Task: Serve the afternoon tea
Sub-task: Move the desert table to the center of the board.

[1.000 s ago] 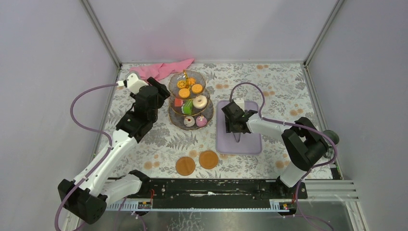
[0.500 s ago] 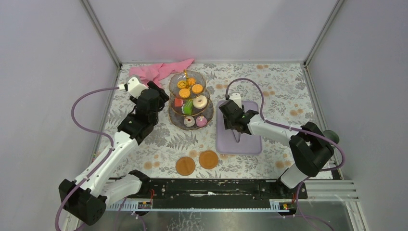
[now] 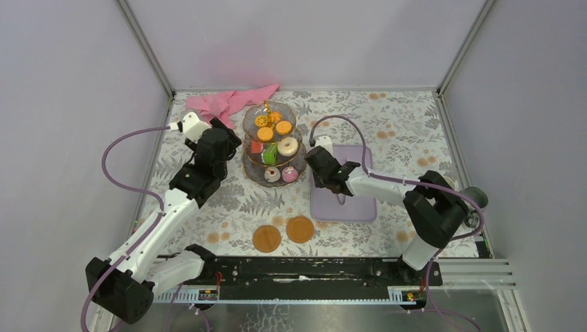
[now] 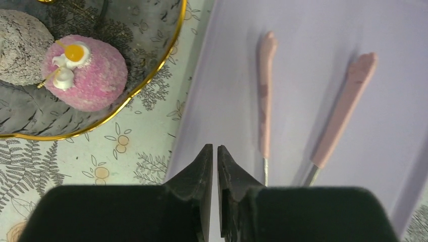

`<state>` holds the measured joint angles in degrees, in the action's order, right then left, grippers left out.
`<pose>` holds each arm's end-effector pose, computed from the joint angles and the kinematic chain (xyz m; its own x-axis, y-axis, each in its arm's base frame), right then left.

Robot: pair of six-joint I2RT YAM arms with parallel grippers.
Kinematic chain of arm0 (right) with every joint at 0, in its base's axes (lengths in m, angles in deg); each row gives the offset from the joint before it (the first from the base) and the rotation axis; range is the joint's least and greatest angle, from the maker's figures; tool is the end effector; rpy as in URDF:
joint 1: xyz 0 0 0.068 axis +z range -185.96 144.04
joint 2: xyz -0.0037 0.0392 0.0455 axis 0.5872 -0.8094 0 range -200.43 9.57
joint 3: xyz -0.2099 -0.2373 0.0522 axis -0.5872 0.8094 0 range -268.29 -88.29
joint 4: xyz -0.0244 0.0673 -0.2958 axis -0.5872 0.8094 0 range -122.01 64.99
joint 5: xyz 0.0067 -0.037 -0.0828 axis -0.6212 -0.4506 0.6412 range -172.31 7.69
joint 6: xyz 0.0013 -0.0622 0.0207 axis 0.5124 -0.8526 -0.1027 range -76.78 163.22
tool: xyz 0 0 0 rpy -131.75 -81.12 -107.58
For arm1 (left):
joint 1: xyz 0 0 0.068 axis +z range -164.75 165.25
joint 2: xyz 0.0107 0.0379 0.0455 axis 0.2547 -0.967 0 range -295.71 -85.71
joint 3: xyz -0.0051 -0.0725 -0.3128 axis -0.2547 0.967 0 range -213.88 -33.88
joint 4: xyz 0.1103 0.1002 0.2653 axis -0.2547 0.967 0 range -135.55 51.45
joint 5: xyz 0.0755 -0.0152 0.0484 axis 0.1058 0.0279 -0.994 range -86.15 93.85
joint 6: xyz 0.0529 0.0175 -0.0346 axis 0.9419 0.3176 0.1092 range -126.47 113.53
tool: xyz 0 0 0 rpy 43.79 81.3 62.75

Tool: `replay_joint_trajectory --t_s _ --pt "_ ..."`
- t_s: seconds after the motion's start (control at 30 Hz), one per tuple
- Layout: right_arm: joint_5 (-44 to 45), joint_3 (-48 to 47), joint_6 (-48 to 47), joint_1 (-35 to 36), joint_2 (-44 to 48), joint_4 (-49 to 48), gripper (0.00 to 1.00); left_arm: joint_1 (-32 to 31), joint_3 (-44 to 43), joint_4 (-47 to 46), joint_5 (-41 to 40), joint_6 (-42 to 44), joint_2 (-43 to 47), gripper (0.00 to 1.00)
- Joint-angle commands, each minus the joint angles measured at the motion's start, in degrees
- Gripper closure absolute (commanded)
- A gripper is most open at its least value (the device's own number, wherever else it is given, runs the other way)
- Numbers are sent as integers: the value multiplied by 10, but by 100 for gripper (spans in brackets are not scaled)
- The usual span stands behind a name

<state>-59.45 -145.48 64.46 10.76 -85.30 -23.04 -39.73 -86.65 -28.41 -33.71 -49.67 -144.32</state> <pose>0.2865 0.2750 0.2077 -0.6415 -0.1942 -0.7421 -0.2742 0.9616 -0.0147 0.2465 -0.0801 0.3666 -0.1387 -0.5340 -0.8340 -0.3691 0.8094 -0.4568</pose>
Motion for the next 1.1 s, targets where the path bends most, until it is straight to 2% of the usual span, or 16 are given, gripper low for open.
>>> replay_joint_trajectory --t_s 0.0,0.2,1.07 --pt "-27 -32 -1 5 -33 -52 88 10 9 -12 -11 -6 1 32" --pt "-50 -70 1 5 -76 -61 93 21 13 -9 -6 -5 4 32" --pt "-99 -158 3 4 -176 -108 94 60 25 -21 13 7 25 32"
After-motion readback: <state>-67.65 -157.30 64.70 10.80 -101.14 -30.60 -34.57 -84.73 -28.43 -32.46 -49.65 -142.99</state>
